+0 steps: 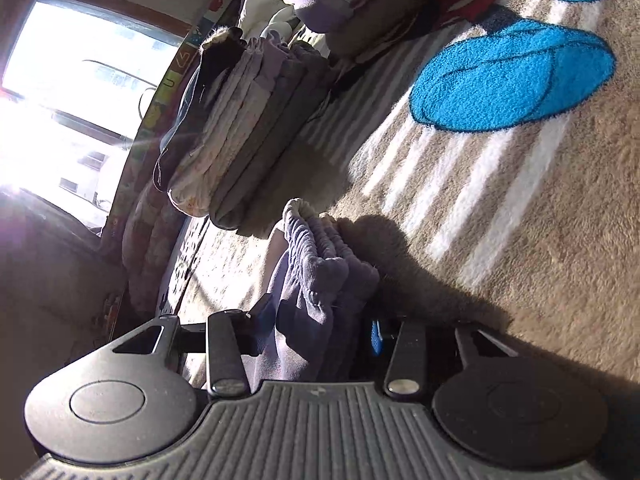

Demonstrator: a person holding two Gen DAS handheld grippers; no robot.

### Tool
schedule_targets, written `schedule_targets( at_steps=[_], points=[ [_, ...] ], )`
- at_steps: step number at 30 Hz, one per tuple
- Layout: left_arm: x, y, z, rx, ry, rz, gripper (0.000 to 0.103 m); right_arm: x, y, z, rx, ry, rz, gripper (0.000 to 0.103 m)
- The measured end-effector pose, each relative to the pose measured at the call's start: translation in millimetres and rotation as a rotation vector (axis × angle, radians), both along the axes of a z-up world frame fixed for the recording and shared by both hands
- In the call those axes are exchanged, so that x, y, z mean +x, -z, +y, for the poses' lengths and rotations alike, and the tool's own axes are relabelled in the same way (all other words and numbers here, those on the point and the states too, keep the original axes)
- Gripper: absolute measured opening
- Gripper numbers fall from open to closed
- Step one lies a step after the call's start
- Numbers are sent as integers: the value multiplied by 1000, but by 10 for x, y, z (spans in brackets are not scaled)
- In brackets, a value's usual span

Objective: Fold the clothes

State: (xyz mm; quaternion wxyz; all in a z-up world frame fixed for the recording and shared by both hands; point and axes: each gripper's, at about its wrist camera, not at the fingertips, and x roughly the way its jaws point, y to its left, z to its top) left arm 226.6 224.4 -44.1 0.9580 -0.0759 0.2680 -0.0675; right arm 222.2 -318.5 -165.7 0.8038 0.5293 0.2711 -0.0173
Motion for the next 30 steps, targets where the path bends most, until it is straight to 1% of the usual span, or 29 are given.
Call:
schedule_targets(
  at_steps=[1, 2, 4, 8, 11, 15, 16, 18, 20, 23, 24, 26, 28, 30],
  points=[
    [2, 38, 45, 9, -17, 5, 81, -13, 23, -1, -5, 10, -6, 14],
    [1, 66, 73, 16, -23, 8, 80, -36, 21, 10, -18, 15, -16, 13],
    [-6, 121, 136, 32, -45, 18, 78, -79, -32, 44, -47, 15, -33, 14],
    [-16, 170, 240, 43, -72, 32, 78, -170, -110, 21, -43, 26, -65, 14],
    [-27, 179, 311, 34, -96, 37, 78, -237, -179, -48, -42, 35, -74, 14],
    [-50, 138, 281, 27, -81, 13, 78, -358, -265, -226, -56, 81, -86, 14],
    [-56, 128, 269, 26, -76, 6, 76, -373, -274, -291, -56, 90, -86, 14],
    [-69, 95, 163, 26, -28, -29, 72, -388, -274, -405, -71, 94, -74, 14],
    [-92, 80, -10, 33, 50, -61, 54, -396, -254, -485, -69, 87, -63, 14],
    [-93, 177, -337, 84, 188, -68, 45, -399, -209, -518, -66, 84, -57, 14],
    [-29, 279, -439, 121, 209, -25, 43, -394, -193, -521, -64, 85, -56, 14],
    [116, 548, -574, 214, 187, 116, 41, -384, -154, -513, -60, 86, -52, 14],
    [94, 594, -634, 256, 199, 86, 40, -387, -139, -518, -53, 84, -54, 14],
    [67, 482, -633, 243, 218, 45, 40, -389, -171, -523, -54, 75, -67, 14]
  ],
)
